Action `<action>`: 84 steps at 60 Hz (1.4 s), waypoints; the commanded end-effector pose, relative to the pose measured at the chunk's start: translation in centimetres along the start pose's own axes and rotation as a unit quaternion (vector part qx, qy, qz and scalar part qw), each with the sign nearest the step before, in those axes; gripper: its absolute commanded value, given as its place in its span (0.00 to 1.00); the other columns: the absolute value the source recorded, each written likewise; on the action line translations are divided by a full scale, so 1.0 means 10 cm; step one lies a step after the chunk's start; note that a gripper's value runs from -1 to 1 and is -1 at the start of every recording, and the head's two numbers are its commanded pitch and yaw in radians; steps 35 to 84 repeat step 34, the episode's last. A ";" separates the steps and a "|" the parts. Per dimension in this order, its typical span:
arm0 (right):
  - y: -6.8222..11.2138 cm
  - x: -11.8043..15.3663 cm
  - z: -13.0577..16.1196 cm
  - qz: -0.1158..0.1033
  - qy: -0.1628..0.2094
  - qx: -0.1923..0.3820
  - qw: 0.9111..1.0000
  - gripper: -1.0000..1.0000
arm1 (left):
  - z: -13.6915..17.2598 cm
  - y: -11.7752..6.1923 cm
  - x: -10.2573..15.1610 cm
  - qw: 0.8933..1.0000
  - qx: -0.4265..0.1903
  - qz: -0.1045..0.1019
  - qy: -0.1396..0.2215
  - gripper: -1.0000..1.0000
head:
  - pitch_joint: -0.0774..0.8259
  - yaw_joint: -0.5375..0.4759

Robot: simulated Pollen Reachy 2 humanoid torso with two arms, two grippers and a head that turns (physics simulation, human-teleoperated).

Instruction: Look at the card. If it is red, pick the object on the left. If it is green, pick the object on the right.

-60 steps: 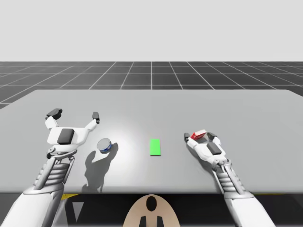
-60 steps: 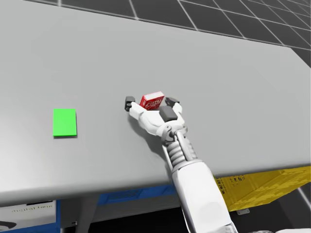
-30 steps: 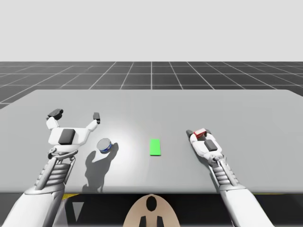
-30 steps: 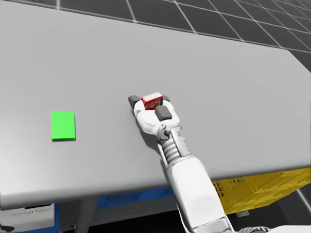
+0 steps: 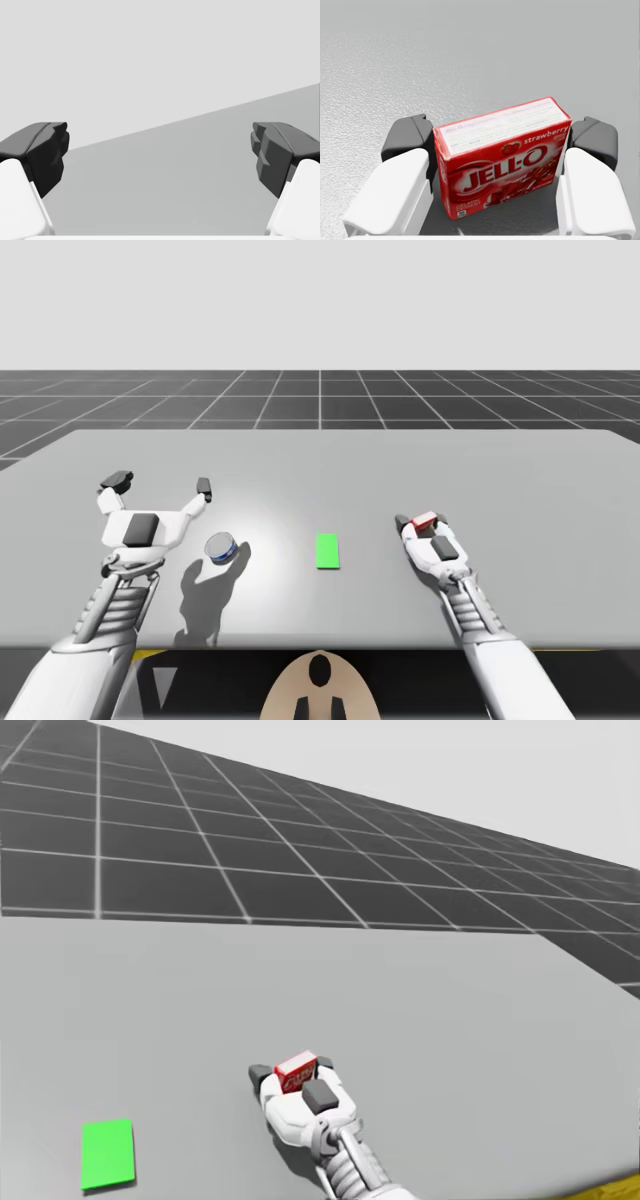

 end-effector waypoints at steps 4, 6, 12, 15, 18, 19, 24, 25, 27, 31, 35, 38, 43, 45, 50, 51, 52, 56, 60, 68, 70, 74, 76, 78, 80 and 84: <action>-0.04 0.19 0.10 -0.016 -0.014 0.002 1.000 1.00 | 0.02 0.01 0.01 1.000 0.003 0.003 -0.001 0.00 | 0.46 0.07; -0.04 0.25 0.12 -0.021 -0.019 0.003 1.000 1.00 | 0.02 0.01 0.01 1.000 0.003 0.003 -0.001 0.00 | 0.45 0.07; -0.07 0.56 0.23 -0.031 -0.045 0.009 0.998 1.00 | 0.02 0.01 0.01 1.000 0.003 0.004 -0.001 0.00 | 0.44 0.06; -0.09 0.78 0.30 -0.032 -0.067 0.011 0.997 1.00 | 0.02 0.02 0.01 1.000 0.003 0.004 -0.001 0.00 | 0.43 0.06; -0.09 0.91 0.36 -0.032 -0.082 0.011 0.996 1.00 | 0.02 0.02 0.02 1.000 0.003 0.004 -0.001 0.00 | 0.43 0.06; -0.10 1.04 0.41 -0.033 -0.096 0.012 0.995 1.00 | 0.02 0.02 0.02 1.000 0.004 0.004 -0.002 0.00 | 0.43 0.06; -0.11 1.36 0.56 -0.035 -0.132 0.015 0.991 1.00 | 0.02 0.03 0.02 1.000 0.005 0.005 -0.001 0.00 | 0.42 0.06; -0.11 1.40 0.58 -0.035 -0.137 0.015 0.990 1.00 | 0.02 0.03 0.02 1.000 0.006 0.006 -0.001 0.00 | 0.42 0.06; -0.12 1.54 0.65 -0.037 -0.152 0.016 0.988 1.00 | 0.02 0.03 0.02 1.000 0.006 0.006 -0.001 0.00 | 0.42 0.06; -0.10 1.78 0.78 -0.037 -0.182 0.020 0.982 1.00 | 0.02 0.03 0.02 1.000 0.007 0.007 0.000 0.00 | 0.42 0.05; -0.09 1.92 0.87 -0.038 -0.199 0.024 0.979 1.00 | 0.02 0.03 0.02 1.000 0.007 0.006 0.000 0.00 | 0.41 0.05; -0.09 1.92 0.87 -0.038 -0.199 0.024 0.979 1.00 | 0.02 0.03 0.02 1.000 0.007 0.006 0.000 0.00 | 0.41 0.05; -0.09 1.92 0.87 -0.038 -0.199 0.024 0.979 1.00 | 0.02 0.03 0.02 1.000 0.007 0.006 0.000 0.00 | 0.41 0.05; -0.09 1.92 0.87 -0.038 -0.199 0.024 0.979 1.00 | 0.02 0.03 0.02 1.000 0.007 0.006 0.000 0.00 | 0.41 0.05; -0.09 1.92 0.87 -0.038 -0.199 0.024 0.979 1.00 | 0.02 0.03 0.02 1.000 0.007 0.006 0.000 0.00 | 0.41 0.05; -0.09 1.92 0.87 -0.038 -0.199 0.024 0.979 1.00 | 0.02 0.03 0.02 1.000 0.007 0.006 0.000 0.00 | 0.41 0.05; -0.09 1.92 0.87 -0.038 -0.199 0.024 0.979 1.00 | 0.02 0.03 0.02 1.000 0.007 0.006 0.000 0.00 | 0.41 0.05; -0.09 1.92 0.87 -0.038 -0.199 0.024 0.979 1.00 | 0.02 0.03 0.02 1.000 0.007 0.006 0.000 0.00 | 0.41 0.05; -0.09 1.92 0.87 -0.038 -0.199 0.024 0.979 1.00 | 0.02 0.03 0.02 1.000 0.007 0.006 0.000 0.00 | 0.41 0.05; -0.09 1.92 0.87 -0.038 -0.199 0.024 0.979 1.00 | 0.02 0.03 0.02 1.000 0.007 0.006 0.000 0.00 | 0.41 0.05; -0.09 1.92 0.87 -0.038 -0.199 0.024 0.979 1.00 | 0.02 0.03 0.02 1.000 0.007 0.006 0.000 0.00 | 0.41 0.05; -0.09 1.92 0.87 -0.038 -0.199 0.024 0.979 1.00 | 0.02 0.03 0.02 1.000 0.007 0.006 0.000 0.00 | 0.41 0.05; -0.09 1.92 0.87 -0.038 -0.199 0.024 0.979 1.00 | 0.02 0.03 0.02 1.000 0.007 0.006 0.000 0.00 | 0.41 0.05; -0.09 1.92 0.87 -0.038 -0.199 0.024 0.979 1.00 | 0.02 0.03 0.02 1.000 0.007 0.006 0.000 0.00 | 0.41 0.05; -0.09 1.92 0.87 -0.038 -0.199 0.024 0.979 1.00 | 0.02 0.03 0.02 1.000 0.007 0.006 0.000 0.00 | 0.41 0.05; -0.09 1.92 0.87 -0.038 -0.199 0.024 0.979 1.00 | 0.02 0.03 0.02 1.000 0.007 0.006 0.000 0.00 | 0.41 0.05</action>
